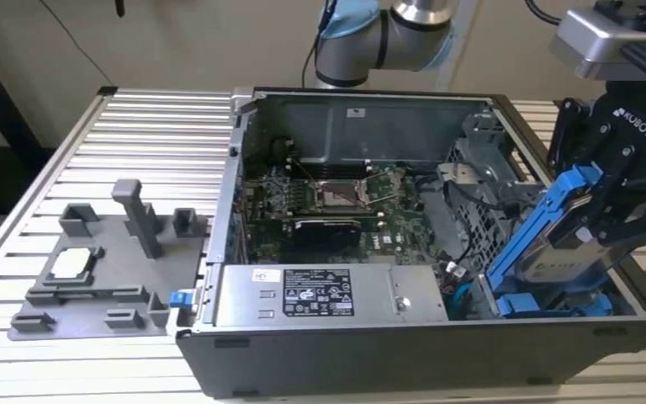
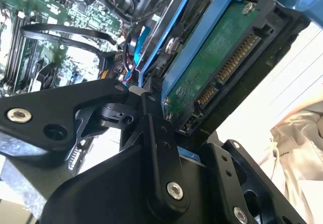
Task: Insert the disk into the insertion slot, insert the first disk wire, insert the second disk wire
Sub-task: 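Insert the disk into the insertion slot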
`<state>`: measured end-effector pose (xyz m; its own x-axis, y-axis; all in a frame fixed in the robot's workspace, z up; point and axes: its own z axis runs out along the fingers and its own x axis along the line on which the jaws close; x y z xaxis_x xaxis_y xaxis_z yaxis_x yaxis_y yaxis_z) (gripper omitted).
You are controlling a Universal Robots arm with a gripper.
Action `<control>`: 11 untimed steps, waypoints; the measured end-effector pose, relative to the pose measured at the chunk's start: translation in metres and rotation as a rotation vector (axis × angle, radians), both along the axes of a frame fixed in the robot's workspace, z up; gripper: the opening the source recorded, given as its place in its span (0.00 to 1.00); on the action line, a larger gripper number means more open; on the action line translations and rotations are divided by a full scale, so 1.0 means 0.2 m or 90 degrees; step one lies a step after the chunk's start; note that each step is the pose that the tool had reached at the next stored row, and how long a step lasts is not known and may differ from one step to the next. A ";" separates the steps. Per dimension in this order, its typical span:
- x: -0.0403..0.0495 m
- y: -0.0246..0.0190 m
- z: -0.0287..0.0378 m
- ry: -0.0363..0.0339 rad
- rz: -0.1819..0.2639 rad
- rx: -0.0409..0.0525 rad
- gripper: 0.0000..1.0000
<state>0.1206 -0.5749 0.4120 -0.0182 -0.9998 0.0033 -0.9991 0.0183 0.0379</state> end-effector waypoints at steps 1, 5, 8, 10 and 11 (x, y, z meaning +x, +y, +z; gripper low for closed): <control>0.000 0.001 -0.006 0.0000 0.000 0.0000 0.33; 0.001 0.005 -0.029 0.0000 0.000 -0.0001 0.33; 0.002 0.008 -0.049 0.0000 0.000 -0.0001 0.33; 0.002 0.010 -0.065 0.0000 0.000 0.0000 0.33; 0.002 0.011 -0.073 0.0000 0.000 -0.0001 0.33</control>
<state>0.1209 -0.5727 0.3975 -0.0181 -0.9998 0.0034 -0.9991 0.0182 0.0379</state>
